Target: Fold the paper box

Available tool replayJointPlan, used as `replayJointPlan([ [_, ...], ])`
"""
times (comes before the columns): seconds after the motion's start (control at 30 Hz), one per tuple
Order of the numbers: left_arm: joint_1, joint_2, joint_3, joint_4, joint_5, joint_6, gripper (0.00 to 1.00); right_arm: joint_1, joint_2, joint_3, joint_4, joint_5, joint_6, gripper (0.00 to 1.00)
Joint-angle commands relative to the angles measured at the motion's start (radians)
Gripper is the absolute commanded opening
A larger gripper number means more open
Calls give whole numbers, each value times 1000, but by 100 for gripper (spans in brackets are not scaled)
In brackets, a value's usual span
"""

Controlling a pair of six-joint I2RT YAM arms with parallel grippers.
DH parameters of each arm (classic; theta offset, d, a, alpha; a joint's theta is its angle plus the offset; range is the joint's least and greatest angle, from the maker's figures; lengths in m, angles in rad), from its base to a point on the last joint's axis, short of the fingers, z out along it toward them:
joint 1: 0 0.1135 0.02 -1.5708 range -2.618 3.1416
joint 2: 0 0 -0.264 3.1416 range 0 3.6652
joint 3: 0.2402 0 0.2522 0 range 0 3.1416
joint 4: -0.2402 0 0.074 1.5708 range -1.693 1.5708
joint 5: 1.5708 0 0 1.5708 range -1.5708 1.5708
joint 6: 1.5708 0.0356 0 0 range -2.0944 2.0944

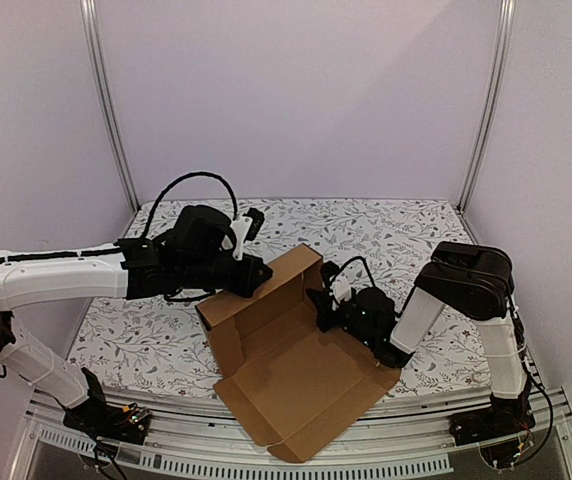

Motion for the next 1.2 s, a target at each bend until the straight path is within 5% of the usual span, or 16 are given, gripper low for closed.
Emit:
replayJointPlan([
  [0.0, 6, 18, -24, -95, 24, -6, 0, 2, 26, 19, 24, 26, 23, 0],
  [0.67, 1, 12, -7, -106, 5, -5, 3, 13, 18, 0, 47, 67, 30, 1],
  [0.97, 1, 15, -21, -105, -5, -5, 0, 16, -50, -53, 47, 70, 30, 47],
  [1.17, 3, 9, -21, -108, -23, -2, 0, 23, -136, -132, 46, 62, -1, 66],
])
